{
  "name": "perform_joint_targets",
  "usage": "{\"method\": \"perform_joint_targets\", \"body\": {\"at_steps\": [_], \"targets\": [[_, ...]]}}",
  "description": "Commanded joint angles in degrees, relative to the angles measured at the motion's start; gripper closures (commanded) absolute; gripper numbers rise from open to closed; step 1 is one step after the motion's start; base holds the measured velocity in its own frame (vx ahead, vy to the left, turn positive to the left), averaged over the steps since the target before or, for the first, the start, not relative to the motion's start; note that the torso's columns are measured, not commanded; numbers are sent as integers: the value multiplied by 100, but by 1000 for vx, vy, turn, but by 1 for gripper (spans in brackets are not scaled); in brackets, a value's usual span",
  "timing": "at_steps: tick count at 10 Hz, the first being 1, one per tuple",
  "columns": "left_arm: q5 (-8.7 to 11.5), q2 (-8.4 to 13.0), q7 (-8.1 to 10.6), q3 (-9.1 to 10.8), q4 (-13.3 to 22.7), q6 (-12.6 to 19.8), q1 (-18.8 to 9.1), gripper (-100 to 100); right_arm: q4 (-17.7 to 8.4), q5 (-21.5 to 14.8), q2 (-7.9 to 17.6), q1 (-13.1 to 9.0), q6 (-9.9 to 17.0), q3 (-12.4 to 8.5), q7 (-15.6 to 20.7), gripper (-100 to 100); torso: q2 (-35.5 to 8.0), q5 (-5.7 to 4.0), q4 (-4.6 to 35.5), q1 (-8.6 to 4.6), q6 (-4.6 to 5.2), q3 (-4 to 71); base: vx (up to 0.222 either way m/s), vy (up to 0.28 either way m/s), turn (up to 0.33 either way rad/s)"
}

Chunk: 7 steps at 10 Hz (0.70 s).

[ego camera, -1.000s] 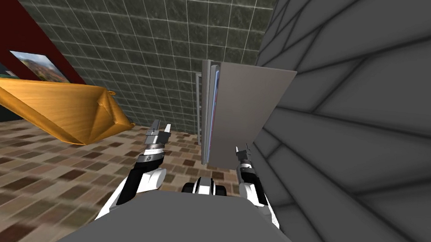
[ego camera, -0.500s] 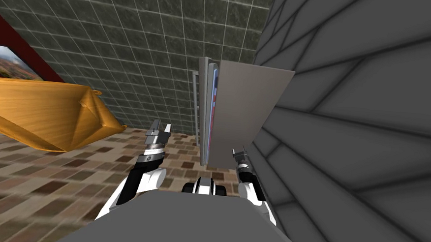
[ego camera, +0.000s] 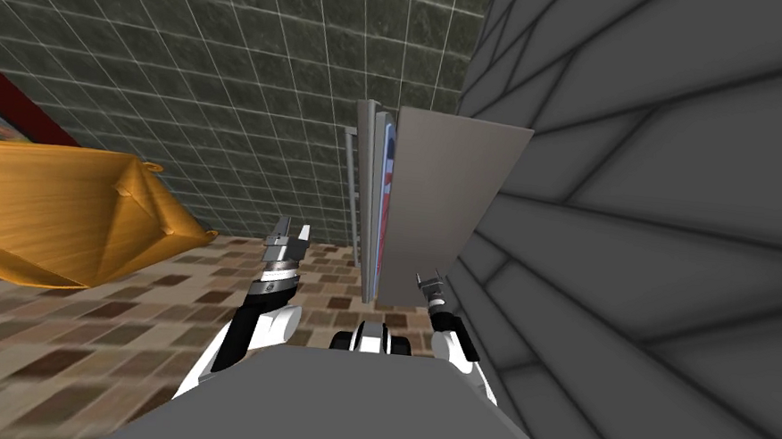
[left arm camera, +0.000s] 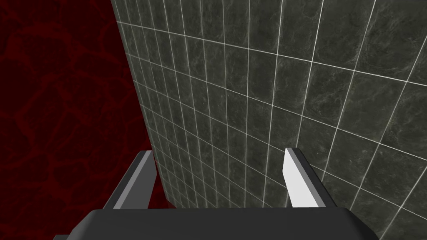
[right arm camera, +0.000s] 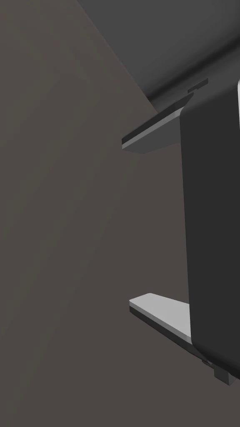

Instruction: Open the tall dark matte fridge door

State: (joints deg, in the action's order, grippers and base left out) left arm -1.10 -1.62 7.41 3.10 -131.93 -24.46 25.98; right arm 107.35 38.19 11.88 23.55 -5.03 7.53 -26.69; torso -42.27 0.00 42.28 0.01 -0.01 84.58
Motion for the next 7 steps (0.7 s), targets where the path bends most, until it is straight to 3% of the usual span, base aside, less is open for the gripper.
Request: {"method": "perform_joint_targets", "body": {"at_steps": [1,2,4,7], "targets": [[0,0,0,0,0,0,0,0,-207,441,53,-112,294,55,-175,-100,3,2,-1,7,1,1,32,57,-60],[0,0,0,0,0,0,0,0,-369,614,105,-177,531,110,-328,-100,-1,1,0,-1,-1,0,42,72,-120],[0,0,0,0,0,0,0,0,-369,840,105,-177,531,110,-328,-100,0,0,0,-3,0,0,31,46,-33],[0,0,0,0,0,0,0,0,-685,1396,179,-305,1008,186,-633,-100,-2,0,1,1,-1,-2,35,57,-105]]}}
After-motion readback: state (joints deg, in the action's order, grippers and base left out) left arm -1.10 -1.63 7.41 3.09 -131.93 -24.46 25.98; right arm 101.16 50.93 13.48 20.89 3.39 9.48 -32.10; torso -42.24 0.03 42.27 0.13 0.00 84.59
